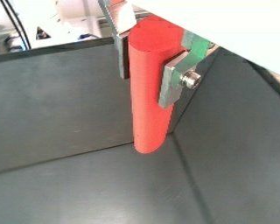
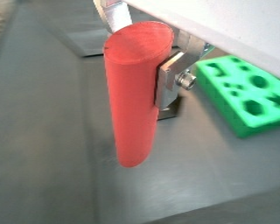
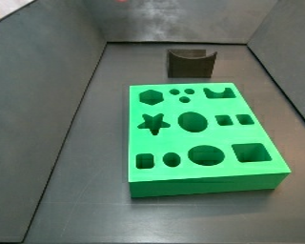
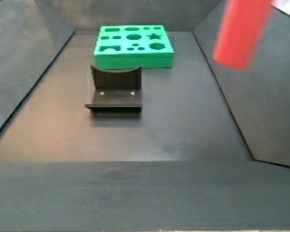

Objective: Pick up the oval object. Move up. Move to above the board. Insert the oval object.
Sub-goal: Move to above the board.

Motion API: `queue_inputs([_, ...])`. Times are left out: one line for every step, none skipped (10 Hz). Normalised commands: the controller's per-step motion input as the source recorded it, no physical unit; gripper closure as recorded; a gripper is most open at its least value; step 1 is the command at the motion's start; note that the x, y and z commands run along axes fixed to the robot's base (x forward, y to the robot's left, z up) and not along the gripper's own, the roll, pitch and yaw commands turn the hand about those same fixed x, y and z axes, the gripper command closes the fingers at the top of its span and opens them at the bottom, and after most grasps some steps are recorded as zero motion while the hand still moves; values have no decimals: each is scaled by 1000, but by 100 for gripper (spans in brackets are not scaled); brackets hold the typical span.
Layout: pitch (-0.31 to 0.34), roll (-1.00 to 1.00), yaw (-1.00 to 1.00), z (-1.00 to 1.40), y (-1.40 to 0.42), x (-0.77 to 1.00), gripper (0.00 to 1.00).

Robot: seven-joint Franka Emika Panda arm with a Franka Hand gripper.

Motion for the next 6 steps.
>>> queue_inputs([153,74,-1000,126,-1000,250,100])
queue_inputs([150,60,-1000,126,-1000,251,100])
queue_inputs([163,53,-1000,129,-1000,254,100])
queue_inputs([172,43,-1000,131,-1000,254,100])
queue_inputs([196,14,-1000,133,-1000,258,100])
queue_inputs([189,-8,-872,133,-1000,261,100])
